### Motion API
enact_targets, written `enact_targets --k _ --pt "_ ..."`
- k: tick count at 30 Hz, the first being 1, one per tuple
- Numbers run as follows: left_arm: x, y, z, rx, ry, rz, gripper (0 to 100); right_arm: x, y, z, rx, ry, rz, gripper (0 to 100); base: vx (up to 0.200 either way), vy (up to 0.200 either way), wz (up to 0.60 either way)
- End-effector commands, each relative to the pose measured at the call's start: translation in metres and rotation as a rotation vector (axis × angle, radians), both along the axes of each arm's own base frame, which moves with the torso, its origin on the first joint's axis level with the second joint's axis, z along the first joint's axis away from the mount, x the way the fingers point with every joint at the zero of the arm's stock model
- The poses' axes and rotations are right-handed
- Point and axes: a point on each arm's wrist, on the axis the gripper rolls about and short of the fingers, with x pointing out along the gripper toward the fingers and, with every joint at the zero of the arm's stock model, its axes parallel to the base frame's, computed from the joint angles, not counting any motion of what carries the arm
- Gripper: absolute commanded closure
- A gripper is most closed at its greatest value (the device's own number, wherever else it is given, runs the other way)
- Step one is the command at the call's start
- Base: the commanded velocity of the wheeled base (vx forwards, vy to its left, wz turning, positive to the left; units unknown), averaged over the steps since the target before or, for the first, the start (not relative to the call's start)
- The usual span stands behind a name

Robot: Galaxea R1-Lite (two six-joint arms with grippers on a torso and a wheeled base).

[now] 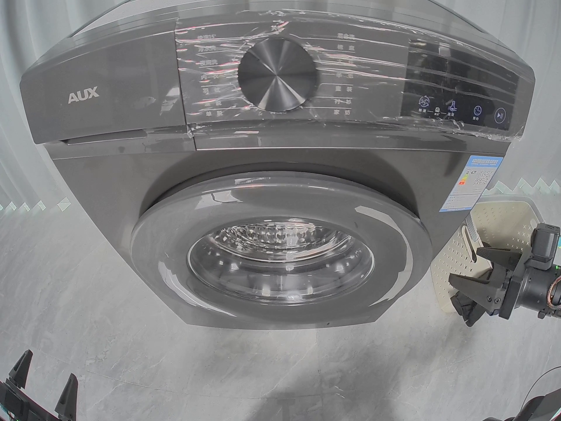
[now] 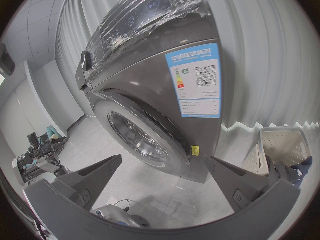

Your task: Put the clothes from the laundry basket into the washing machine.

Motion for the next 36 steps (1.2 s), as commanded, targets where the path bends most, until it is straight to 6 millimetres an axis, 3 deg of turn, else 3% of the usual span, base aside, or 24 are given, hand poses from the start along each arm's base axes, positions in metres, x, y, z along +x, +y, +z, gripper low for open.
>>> enact_targets --k 1,21,33,36 --pt "0.0 0.0 -0.005 0.0 -0.002 0.0 0 0.012 0.005 -0.004 -0.015 0.033 0.0 0 0.0 0.0 0.0" --pt "0.0 0.0 -0.005 0.0 -0.002 0.0 0 0.049 0.042 -0.01 -0.041 0.012 0.02 0 0.0 0.0 0.0" --pt "0.0 0.0 -0.005 0.0 -0.002 0.0 0 0.041 0.046 -0.015 -0.045 0.027 0.053 0 0.0 0.0 0.0" --pt "0.0 0.0 -0.005 0.0 -0.002 0.0 0 0.027 0.04 -0.021 -0.054 0.032 0.059 0 0.0 0.0 0.0"
